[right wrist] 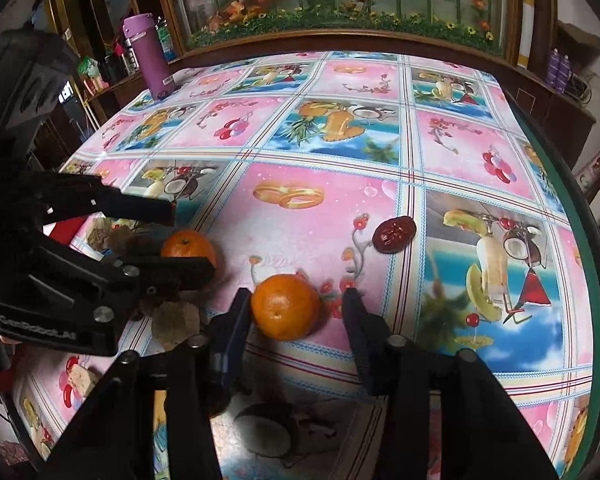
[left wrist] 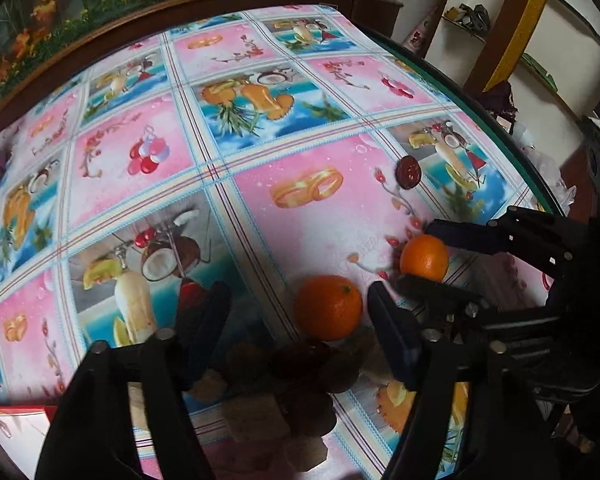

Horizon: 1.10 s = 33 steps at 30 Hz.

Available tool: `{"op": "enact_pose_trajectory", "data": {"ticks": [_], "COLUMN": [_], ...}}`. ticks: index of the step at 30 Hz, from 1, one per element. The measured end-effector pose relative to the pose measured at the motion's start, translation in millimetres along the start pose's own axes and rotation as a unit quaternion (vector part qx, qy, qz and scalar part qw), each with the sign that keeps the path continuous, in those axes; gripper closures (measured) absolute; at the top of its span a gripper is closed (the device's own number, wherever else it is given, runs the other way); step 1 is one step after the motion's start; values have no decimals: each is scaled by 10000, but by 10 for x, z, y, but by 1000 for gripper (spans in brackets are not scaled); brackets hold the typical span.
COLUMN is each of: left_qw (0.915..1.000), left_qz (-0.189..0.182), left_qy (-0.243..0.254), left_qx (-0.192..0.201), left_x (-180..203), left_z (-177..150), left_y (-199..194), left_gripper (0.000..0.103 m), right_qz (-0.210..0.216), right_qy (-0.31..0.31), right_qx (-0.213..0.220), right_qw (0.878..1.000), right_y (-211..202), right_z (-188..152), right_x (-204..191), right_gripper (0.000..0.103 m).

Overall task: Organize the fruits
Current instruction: 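Grasp an orange with the right gripper while the left gripper grasps another orange, then carry both oranges over the white tray and open both grippers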

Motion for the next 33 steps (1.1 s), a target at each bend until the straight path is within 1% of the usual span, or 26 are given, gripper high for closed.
{"op": "enact_pose_trajectory", "data": {"ticks": [1, 3, 4, 5, 7, 8, 11, 15, 19, 22, 26, 28, 30, 33], "left_qw": [10000, 9999, 9998, 9997, 9996, 9996, 9997, 9999, 9993, 9970, 9905, 9871, 9814, 9695], "left_qz": [-36, -56, -14, -61, -116, -80, -44, 5, 19, 107, 372, 548, 773, 1196], "left_qy": [9, 99, 176, 240, 229, 238, 253, 110, -106, -281, -623, -752, -935, -1168], "left_qx": [-31, -93, -49, -65, -95, -83, -57, 31, 357, 708, 1171, 1299, 1487, 1794], "left_x": [17, 67, 89, 131, 160, 164, 165, 147, 145, 137, 37, -37, -157, -374], "left_z": [-11, -52, -53, -69, -78, -77, -81, -76, -29, -27, -180, -285, -448, -708], "left_y": [13, 54, 53, 55, 48, 44, 42, 12, -198, -468, -905, -1062, -1267, -1580], "left_gripper": [45, 50, 52, 54, 65, 66, 67, 68, 68, 68, 68, 68, 68, 67], "right_qz": [77, 117, 131, 125, 102, 101, 38, 13, 68, 94, 215, 292, 377, 558], "right_qy": [22, 68, 88, 114, 170, 193, 238, 330, 416, 385, 186, 47, -156, -451], "right_qx": [14, 19, 22, 19, 17, 17, 24, 99, 168, 259, 478, 575, 700, 811], "right_qw": [10000, 9999, 9999, 9999, 9998, 9998, 9997, 9994, 9990, 9989, 9985, 9979, 9967, 9941], "right_y": [-5, -12, -17, -26, -39, -46, -71, -136, -232, -326, -512, -588, -664, -715], "right_z": [-1, -5, -9, -16, -34, -42, -55, -56, -41, 14, 175, 246, 331, 434], "right_x": [-10, -13, -9, 1, 27, 37, 69, 88, 42, -55, -350, -523, -761, -1132], "right_gripper": [70, 71, 71, 71, 71, 71, 71, 71, 71, 71, 71, 72, 72, 72]}}
Point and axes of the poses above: each gripper's, at about its wrist camera, not at the fingertips, and y roughly the way its jaws point, x to its right, z to its top, the point moved 9 cm from there along y, roughly the way its jaws point, and after that the axes turned 12 degrees about -y, right-handed, at the moved point
